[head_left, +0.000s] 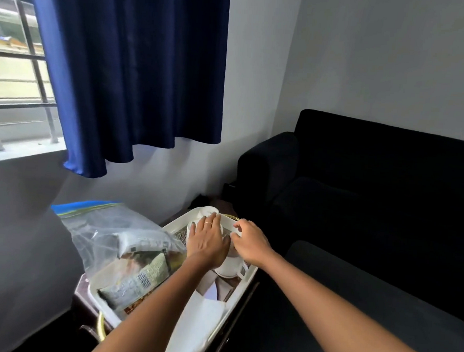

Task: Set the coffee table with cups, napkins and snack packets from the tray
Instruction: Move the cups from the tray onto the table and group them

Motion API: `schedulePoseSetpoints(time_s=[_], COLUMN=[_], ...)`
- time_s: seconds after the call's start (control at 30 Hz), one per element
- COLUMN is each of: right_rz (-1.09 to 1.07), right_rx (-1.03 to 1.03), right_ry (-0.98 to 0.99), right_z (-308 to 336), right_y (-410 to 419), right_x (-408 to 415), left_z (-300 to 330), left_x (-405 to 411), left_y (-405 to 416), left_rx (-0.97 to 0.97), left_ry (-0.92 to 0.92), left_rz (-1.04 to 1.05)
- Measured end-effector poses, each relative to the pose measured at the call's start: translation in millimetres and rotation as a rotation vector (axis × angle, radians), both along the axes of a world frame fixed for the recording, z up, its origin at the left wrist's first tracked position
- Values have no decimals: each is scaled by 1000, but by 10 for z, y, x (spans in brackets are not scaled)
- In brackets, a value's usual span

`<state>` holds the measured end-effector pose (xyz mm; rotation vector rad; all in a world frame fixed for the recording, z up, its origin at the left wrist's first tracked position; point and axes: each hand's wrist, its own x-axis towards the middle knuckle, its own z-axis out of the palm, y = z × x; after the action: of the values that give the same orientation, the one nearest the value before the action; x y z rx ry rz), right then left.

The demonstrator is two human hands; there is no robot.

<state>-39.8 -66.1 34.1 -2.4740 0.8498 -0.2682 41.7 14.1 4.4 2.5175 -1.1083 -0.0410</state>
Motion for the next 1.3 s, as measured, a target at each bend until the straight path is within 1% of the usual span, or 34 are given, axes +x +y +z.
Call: schedulePoseSetpoints(time_s=[0.2, 0.47, 0.63, 0.73, 0.8, 0.9, 1.0, 1.07, 1.3], right_rz=[6, 9, -44, 5, -9, -96, -129, -190, -381], right_rx=[20, 34, 87, 106, 140, 219, 228, 224, 302], right_ry=[110, 172, 230, 277, 283, 236, 185, 123, -98], right_z=[-114, -147, -143, -100, -91, -114, -161, -207, -220], right_y=[-90, -140, -145, -129, -124, -123, -125, -145, -138], right_x=[405, 737, 800, 793, 784, 788, 787, 767, 724], left_z=[-148, -313, -305, -307, -310, -310, -308, -306, -301], left_x=[181, 189, 180, 182, 175, 165, 166, 165, 139], left_y=[-140, -185, -178, -178, -176, -168, -161, -160, -150], left_rx=[94, 17, 30, 35, 32, 32, 54, 71, 95], left_ry=[-17, -31, -29, -23, -21, -25, -29, -33, -69], left_rz=[62, 126, 129, 129, 131, 130, 122, 115, 116])
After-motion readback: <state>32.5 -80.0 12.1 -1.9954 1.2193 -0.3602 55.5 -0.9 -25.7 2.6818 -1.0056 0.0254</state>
